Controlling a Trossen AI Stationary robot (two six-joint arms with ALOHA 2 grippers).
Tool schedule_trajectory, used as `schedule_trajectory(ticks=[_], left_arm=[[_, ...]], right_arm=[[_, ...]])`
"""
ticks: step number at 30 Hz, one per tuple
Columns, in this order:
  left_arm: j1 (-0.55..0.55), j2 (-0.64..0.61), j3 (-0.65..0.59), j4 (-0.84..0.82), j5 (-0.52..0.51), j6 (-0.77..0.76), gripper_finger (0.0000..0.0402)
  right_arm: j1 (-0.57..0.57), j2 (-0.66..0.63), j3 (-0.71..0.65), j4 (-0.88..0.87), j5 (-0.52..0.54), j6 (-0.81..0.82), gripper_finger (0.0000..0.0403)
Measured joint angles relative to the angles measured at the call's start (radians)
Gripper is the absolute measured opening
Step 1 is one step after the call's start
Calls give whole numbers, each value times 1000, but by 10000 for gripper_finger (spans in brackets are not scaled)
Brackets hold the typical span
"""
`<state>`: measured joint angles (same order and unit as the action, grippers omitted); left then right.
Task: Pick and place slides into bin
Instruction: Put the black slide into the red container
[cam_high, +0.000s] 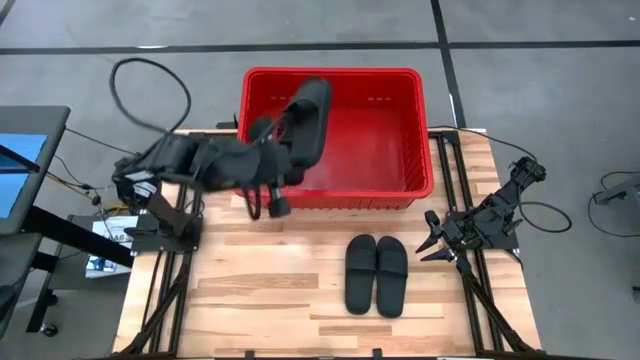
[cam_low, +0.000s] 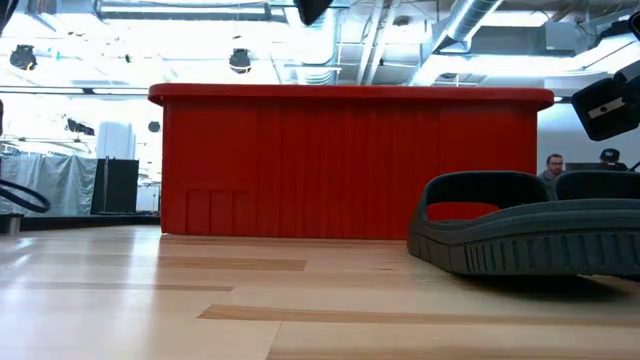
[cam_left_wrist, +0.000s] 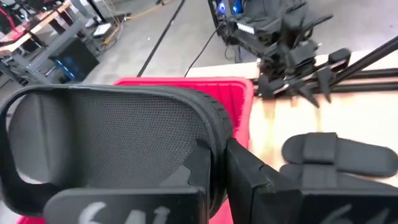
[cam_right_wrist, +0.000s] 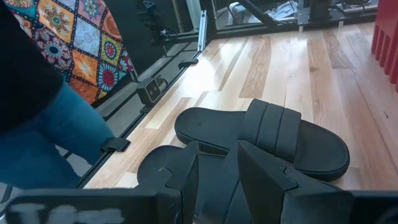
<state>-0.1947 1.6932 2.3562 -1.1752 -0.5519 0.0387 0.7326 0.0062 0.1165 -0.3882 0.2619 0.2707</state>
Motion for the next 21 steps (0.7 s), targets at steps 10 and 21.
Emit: schedule_trajectory(ticks=[10,21], left_arm=[[254,-1,-19,-5,201,142,9],[367,0,-263,45,278,250,9]], right_arm=[[0,0,0,0,0,0,103],[0,0,0,0,0,0,103]])
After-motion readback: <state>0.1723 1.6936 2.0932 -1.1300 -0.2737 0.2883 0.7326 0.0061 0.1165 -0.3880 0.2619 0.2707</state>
